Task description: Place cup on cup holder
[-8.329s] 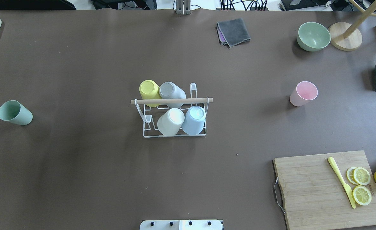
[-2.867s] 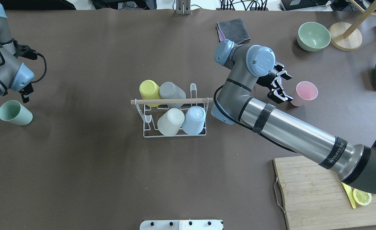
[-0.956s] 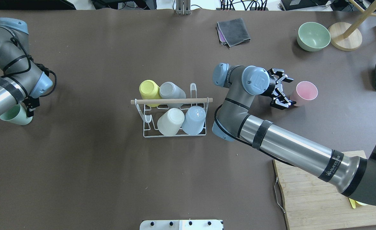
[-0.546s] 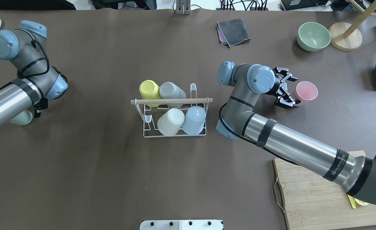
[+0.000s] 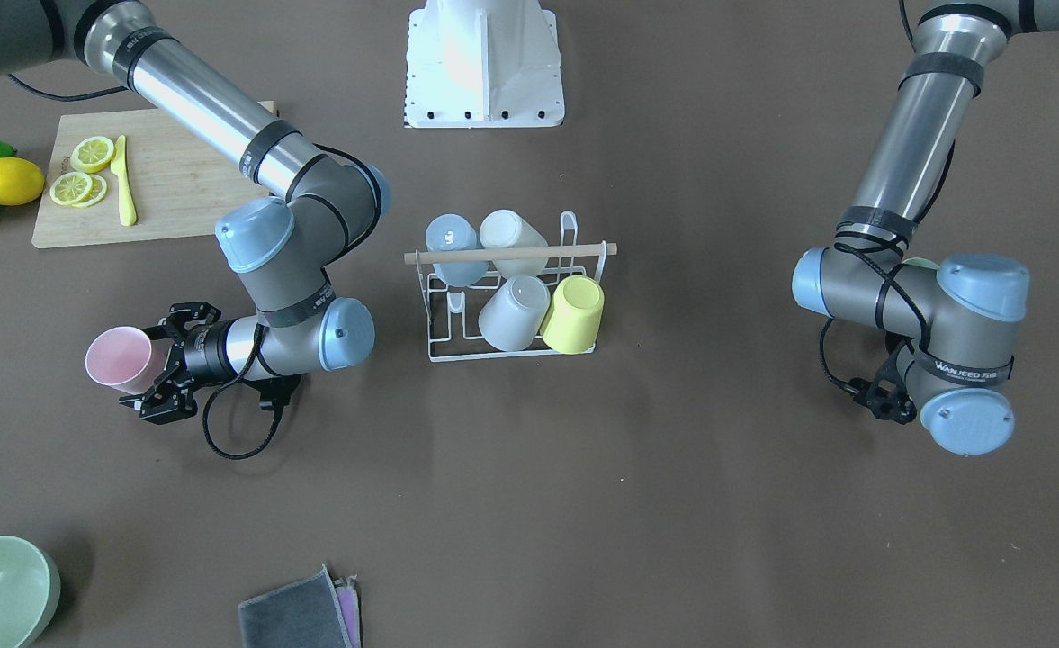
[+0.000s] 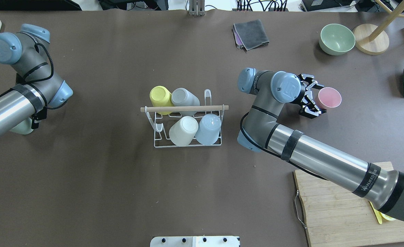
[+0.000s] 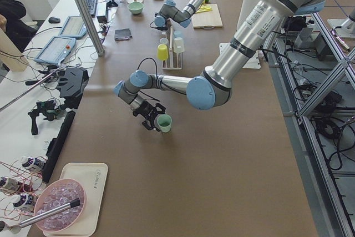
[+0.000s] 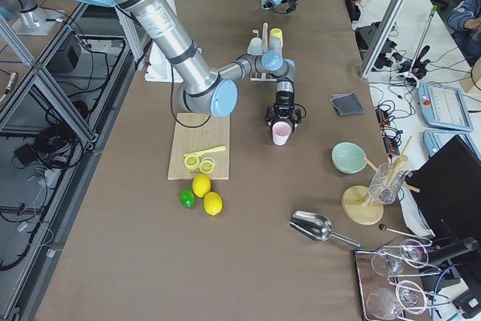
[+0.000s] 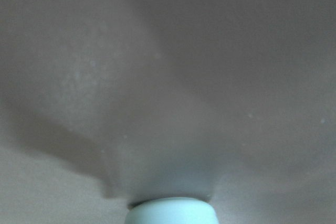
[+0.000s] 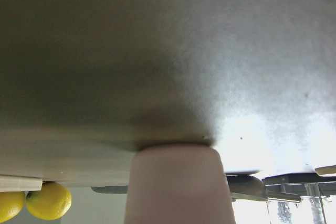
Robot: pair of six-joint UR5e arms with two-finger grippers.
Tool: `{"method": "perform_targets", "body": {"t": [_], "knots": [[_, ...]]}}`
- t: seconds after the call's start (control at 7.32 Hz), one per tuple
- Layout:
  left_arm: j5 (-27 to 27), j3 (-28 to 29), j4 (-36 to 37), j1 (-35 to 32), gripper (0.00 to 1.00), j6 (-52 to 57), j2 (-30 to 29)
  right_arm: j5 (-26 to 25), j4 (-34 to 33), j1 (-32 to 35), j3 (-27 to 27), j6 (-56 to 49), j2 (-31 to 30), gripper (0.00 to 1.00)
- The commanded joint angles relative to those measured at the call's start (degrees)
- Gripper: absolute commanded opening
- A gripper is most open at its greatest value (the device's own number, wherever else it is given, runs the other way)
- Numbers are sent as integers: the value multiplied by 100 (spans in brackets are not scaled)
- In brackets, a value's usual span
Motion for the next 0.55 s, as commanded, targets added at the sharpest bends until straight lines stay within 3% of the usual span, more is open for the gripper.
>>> {"method": "perform_targets", "body": {"t": [0.0,0.41], "knots": [[64,14,77,-29,97,59,5,-5,64,-6,11,6,-48,100],[64,14,77,15,97,7,-4,-5,65,3,55,-12,-110,100]]}}
